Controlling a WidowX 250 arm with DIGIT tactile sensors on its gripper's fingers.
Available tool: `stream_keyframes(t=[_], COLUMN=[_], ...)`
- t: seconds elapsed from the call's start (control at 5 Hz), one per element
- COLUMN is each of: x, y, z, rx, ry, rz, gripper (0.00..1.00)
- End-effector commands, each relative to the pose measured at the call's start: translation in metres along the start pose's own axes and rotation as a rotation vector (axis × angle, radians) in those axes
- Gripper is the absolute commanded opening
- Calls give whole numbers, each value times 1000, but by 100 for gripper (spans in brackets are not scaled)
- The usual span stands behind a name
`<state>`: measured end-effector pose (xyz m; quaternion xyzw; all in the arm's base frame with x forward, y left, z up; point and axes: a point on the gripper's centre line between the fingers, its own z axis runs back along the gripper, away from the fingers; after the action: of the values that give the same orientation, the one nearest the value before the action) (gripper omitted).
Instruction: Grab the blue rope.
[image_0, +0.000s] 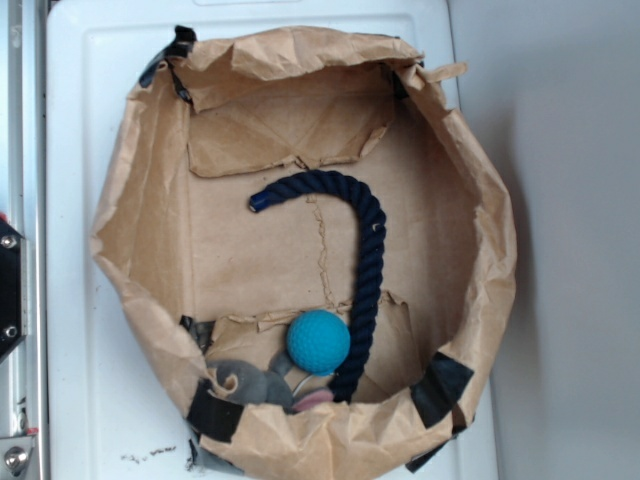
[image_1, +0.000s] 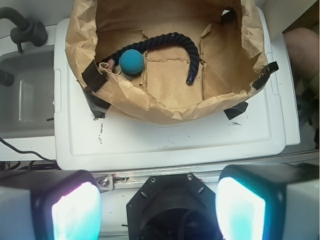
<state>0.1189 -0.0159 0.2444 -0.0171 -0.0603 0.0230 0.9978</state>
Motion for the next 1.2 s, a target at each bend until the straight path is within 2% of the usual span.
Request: stream_keyframes(t=[0.0, 0.2, 0.4, 0.6, 1.0], x=[0, 24, 69, 110, 159], y=[0, -13, -21, -20, -3], z=[0, -5, -18, -43, -100], rx=[0, 0, -1, 4, -58], ry=[0, -12, -42, -66, -104], rz=[0, 31, 42, 10, 15], gripper=[100, 100, 100, 100, 100])
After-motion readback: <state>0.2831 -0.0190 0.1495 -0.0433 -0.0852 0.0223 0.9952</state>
